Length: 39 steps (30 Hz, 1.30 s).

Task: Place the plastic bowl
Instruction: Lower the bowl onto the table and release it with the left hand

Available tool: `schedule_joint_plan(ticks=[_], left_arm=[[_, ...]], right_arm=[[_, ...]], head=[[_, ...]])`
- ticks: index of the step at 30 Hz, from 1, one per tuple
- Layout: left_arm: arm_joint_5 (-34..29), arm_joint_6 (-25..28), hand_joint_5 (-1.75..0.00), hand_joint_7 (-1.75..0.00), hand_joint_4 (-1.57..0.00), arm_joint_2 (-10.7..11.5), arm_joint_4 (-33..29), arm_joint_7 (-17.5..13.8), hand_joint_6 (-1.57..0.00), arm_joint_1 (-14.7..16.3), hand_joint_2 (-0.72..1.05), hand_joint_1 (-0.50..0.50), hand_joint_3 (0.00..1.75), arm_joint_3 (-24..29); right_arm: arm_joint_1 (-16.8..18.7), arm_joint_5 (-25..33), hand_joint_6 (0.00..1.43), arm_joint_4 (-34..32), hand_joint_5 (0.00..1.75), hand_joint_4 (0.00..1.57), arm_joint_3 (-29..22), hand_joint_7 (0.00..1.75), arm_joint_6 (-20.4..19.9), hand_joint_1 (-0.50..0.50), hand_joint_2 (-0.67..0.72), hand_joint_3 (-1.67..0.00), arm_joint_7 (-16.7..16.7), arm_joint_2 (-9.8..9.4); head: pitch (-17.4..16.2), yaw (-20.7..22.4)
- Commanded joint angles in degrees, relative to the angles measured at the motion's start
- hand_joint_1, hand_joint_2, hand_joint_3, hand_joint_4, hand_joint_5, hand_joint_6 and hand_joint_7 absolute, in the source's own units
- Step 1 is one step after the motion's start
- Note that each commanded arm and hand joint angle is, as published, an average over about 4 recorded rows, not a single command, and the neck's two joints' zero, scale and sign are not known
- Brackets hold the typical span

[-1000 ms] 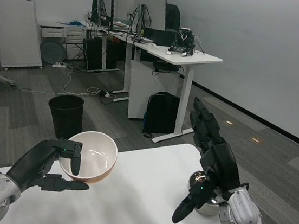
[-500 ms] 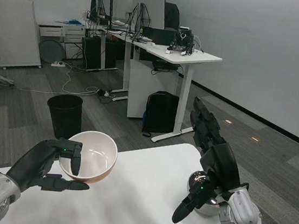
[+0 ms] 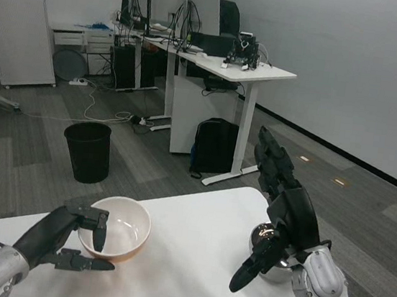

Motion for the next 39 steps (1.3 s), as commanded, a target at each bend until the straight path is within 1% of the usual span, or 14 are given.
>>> schedule_joint_plan(ticks=[1, 6, 9, 11, 14, 15, 18, 21, 23, 26, 27, 31, 34, 39], left_arm=[[1.4, -3.0, -1.75, -1.68, -0.74, -0.8, 4.8, -0.2, -1.31, 0.2, 0.96, -0.5, 0.7, -1.2], [3.5, -5.2, -1.75, -1.68, -0.6, -1.2, 9.5, -0.2, -1.3, -0.1, 0.96, -0.5, 0.74, -1.9], [3.5, -6.0, -1.75, -1.68, -0.46, -1.2, 10.8, -0.2, -1.26, -0.1, 1.03, -0.5, 0.79, -1.7], [3.4, -6.0, -1.75, -1.62, -0.35, -1.3, 11.1, -0.2, -1.2, -0.1, 1.05, -0.5, 0.79, -1.5], [2.9, -5.7, -1.69, -1.4, -0.19, -1.3, 11.1, -0.3, -1.07, 0.0, 1.05, -0.5, 0.79, -1.4], [2.7, -5.6, -1.59, -1.24, -0.13, -1.3, 11.1, -0.4, -0.97, 0.1, 1.05, -0.5, 0.79, -1.4], [2.3, -5.2, -1.18, -0.66, -0.01, -1.3, 10.9, -0.7, -0.58, 0.2, 1.05, -0.5, 0.79, -1.2], [2.6, -4.0, -0.98, -0.42, 0.0, -1.3, 10.8, -1.0, -0.37, 0.2, 1.0, -0.5, 0.74, -1.5], [2.9, -3.7, -0.8, -0.31, 0.0, -1.3, 10.6, -1.2, -0.22, 0.2, 0.96, -0.5, 0.61, -1.5], [3.1, -3.8, -0.72, -0.24, 0.0, -1.5, 9.7, -1.3, -0.14, 0.2, 0.91, -0.5, 0.39, -0.7], [3.2, -3.8, -0.72, -0.23, 0.0, -1.5, 9.4, -1.2, -0.13, 0.2, 0.89, -0.5, 0.37, -0.4], [3.7, -3.9, -0.72, -0.16, 0.0, -1.5, 8.8, -1.1, -0.05, 0.2, 0.87, -0.5, 0.15, -0.3], [4.0, -4.0, -0.72, -0.14, 0.0, -1.4, 8.7, -1.0, 0.0, 0.2, 0.87, -0.5, 0.09, -0.3], [4.0, -4.3, -0.72, -0.1, 0.0, -1.4, 8.6, -0.9, 0.0, 0.2, 0.87, -0.5, 0.09, -0.1]], right_arm=[[0.4, 0.5, 0.0, 0.4, 0.0, 0.0, -0.2, 0.0, -0.8, -0.42, 0.41, 0.0, -0.3, 0.03], [0.4, 0.7, 0.0, 0.5, 0.0, 0.0, -0.2, 0.0, -0.8, -0.42, 0.41, 0.0, -0.3, 0.03], [0.4, 0.7, 0.0, 0.7, 0.0, 0.0, -0.2, 0.0, -0.8, -0.42, 0.41, 0.0, -0.3, 0.0], [0.4, 0.8, 0.0, 0.8, 0.0, 0.0, -0.2, 0.0, -0.8, -0.42, 0.41, 0.0, -0.3, -0.04], [0.4, 0.8, 0.0, 1.1, 0.0, 0.0, -0.1, 0.0, -0.8, -0.42, 0.41, 0.0, -0.3, -0.06], [0.4, 0.8, 0.0, 1.2, 0.0, 0.0, -0.1, 0.0, -0.8, -0.42, 0.41, 0.0, -0.3, -0.06], [0.4, 0.9, 0.0, 1.4, 0.0, 0.0, 0.0, 0.0, -0.8, -0.42, 0.41, 0.0, -0.3, -0.06], [0.4, 1.0, 0.0, 1.4, 0.0, 0.0, 0.0, 0.0, -0.8, -0.42, 0.41, 0.0, -0.3, -0.06], [0.4, 1.0, 0.0, 1.5, 0.0, 0.0, 0.0, 0.0, -0.8, -0.42, 0.41, 0.0, -0.3, -0.06], [0.4, 1.0, 0.0, 1.4, 0.0, 0.0, 0.0, 0.0, -0.8, -0.42, 0.41, 0.0, -0.3, 0.0], [0.4, 1.0, 0.0, 1.4, 0.0, 0.0, 0.0, 0.0, -0.8, -0.42, 0.41, 0.0, -0.3, 0.03], [0.4, 1.0, 0.0, 1.5, 0.0, 0.0, 0.0, 0.0, -0.9, -0.42, 0.41, 0.0, -0.4, 0.09], [0.4, 1.0, 0.0, 1.6, 0.0, 0.0, 0.0, 0.0, -0.9, -0.42, 0.41, 0.0, -0.4, 0.11], [0.4, 1.0, 0.0, 1.7, 0.0, 0.0, -0.1, 0.0, -1.0, -0.42, 0.41, 0.0, -0.5, 0.11]], head=[[-0.4, 0.3], [-1.4, 0.7], [-2.2, 1.0], [-2.8, 1.3], [-3.7, 1.8], [-4.1, 1.9], [-4.9, 2.3], [-5.5, 2.7], [-5.8, 3.2], [-6.2, 3.8], [-6.3, 4.0], [-7.0, 4.3], [-7.5, 4.6], [-8.2, 4.8]])
